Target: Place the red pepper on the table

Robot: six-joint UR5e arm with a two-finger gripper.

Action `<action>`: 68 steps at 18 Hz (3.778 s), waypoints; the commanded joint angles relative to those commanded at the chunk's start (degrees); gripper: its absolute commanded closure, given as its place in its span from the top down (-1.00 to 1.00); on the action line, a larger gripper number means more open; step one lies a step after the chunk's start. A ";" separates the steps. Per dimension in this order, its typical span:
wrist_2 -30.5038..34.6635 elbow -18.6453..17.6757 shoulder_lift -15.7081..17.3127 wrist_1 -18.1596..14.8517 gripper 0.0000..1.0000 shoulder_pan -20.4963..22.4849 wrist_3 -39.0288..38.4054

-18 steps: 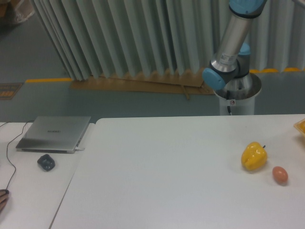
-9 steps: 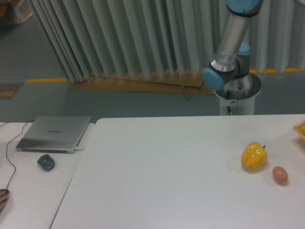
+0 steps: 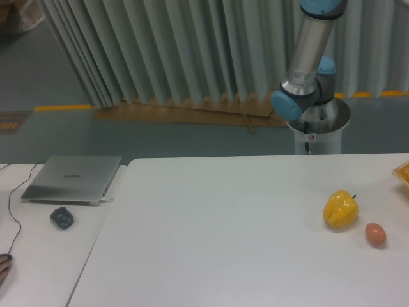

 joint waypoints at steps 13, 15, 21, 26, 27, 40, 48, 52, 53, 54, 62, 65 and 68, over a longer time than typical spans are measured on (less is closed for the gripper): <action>0.09 -0.35 -1.49 2.81 1.00 -0.79 0.53; 0.17 -0.35 -1.49 2.73 1.00 -0.79 -0.17; 0.79 -0.09 -1.67 1.32 1.00 -0.18 -9.11; 2.72 0.53 -2.81 0.71 1.00 -0.09 -19.51; 2.72 0.35 -2.73 0.53 1.00 -0.26 -20.73; 2.20 0.09 0.26 -0.97 1.00 -3.43 -24.08; 2.46 0.26 -0.79 -0.70 1.00 -3.96 -23.20; 2.46 0.18 -0.97 -0.70 1.00 -3.78 -22.41; 2.37 0.18 -1.66 -0.62 1.00 -3.52 -22.15; 2.29 0.18 -2.98 -0.35 1.00 -3.34 -22.15; 2.55 0.00 -3.78 0.62 1.00 -3.52 -20.05; 2.55 0.35 -3.78 0.44 0.58 -3.61 -19.25; 2.55 0.35 -3.69 0.18 0.20 -3.78 -19.34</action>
